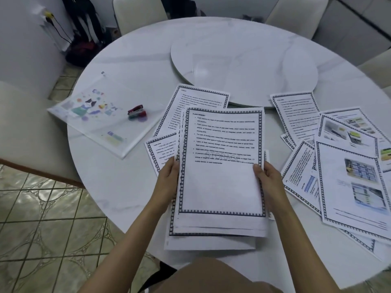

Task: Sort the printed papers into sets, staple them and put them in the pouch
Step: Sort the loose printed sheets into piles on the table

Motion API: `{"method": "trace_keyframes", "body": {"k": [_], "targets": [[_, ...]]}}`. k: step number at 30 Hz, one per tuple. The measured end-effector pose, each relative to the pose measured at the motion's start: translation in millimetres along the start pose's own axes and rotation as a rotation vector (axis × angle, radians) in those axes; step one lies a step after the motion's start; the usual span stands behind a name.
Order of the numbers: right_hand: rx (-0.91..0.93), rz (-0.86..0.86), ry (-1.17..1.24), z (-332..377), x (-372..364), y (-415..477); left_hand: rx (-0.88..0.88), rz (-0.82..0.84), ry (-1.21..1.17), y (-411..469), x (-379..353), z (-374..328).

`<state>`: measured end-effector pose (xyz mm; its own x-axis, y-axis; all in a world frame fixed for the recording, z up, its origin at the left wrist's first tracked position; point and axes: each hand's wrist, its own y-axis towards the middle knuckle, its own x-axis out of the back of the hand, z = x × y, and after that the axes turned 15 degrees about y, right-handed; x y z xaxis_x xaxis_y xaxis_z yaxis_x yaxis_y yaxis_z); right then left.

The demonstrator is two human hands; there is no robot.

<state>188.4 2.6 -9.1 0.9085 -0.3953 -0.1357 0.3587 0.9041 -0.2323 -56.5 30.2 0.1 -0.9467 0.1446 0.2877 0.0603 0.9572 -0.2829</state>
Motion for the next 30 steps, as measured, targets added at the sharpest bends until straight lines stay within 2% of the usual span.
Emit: {"method": "trace_keyframes", "body": {"k": [3,7,12,16,21,27,30], "targets": [[0.01,0.03,-0.015,-2.2,-6.8,-5.2,0.042,0.015,-0.046,0.9,-2.1,-5.1],[0.022,0.067,-0.152,-5.9,-13.1,-10.7,0.061,0.066,-0.1,6.7,2.3,-4.7],[0.033,0.047,-0.209,-14.5,-13.8,-12.9,-0.08,0.033,0.031,5.2,10.8,-4.0],[-0.045,0.002,-0.088,-14.9,-17.6,-12.5,-0.122,0.068,-0.087,5.0,17.0,-11.6],[-0.305,0.174,0.125,-11.4,-12.2,-11.9,-0.079,0.069,-0.162,6.2,19.5,-16.0],[-0.272,0.198,0.143,-3.1,-9.7,-13.1,-0.071,0.071,-0.191,2.7,11.9,-19.4],[-0.317,0.205,0.215,-2.3,-8.8,-11.8,-0.092,0.103,-0.191,-2.0,9.4,-28.8]]}}
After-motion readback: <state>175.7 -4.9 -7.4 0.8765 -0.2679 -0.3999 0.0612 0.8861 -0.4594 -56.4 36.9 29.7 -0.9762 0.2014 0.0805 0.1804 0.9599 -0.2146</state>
